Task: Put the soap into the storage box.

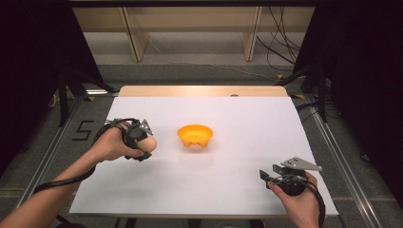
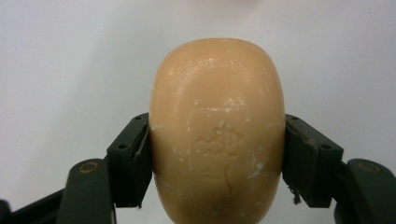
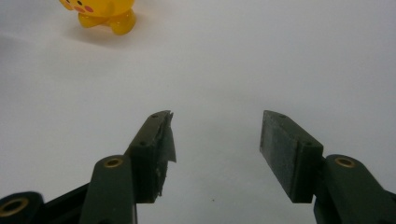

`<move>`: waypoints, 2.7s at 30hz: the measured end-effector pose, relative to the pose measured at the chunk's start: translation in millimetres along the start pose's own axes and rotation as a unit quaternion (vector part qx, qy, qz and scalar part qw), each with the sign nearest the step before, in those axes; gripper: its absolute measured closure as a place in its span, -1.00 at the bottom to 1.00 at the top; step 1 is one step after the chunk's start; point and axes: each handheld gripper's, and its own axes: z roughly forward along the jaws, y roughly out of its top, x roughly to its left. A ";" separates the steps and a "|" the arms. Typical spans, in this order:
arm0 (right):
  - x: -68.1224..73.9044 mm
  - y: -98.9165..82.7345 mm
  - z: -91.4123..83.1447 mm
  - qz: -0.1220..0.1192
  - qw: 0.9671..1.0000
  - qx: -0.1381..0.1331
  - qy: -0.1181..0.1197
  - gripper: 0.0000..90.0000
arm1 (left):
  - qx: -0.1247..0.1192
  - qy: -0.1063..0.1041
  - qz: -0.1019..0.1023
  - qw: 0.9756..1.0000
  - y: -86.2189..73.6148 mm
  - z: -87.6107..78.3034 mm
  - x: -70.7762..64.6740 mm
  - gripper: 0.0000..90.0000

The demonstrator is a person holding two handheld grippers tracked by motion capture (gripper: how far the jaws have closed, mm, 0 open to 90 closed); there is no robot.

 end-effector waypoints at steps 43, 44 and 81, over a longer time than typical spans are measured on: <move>-1.4 -1.8 -1.8 -0.007 1.000 -0.011 -0.010 -0.02 | -0.038 -0.022 0.056 0.997 38.5 13.3 12.7 -0.28; -1.4 -1.7 -1.8 -0.007 1.000 -0.011 -0.011 -0.02 | -0.039 -0.023 0.057 0.997 39.0 13.8 13.0 -0.28; 1.7 -2.2 -4.1 0.015 1.000 -0.008 -0.008 -0.02 | -0.032 -0.031 0.076 0.996 69.2 22.6 21.7 -0.28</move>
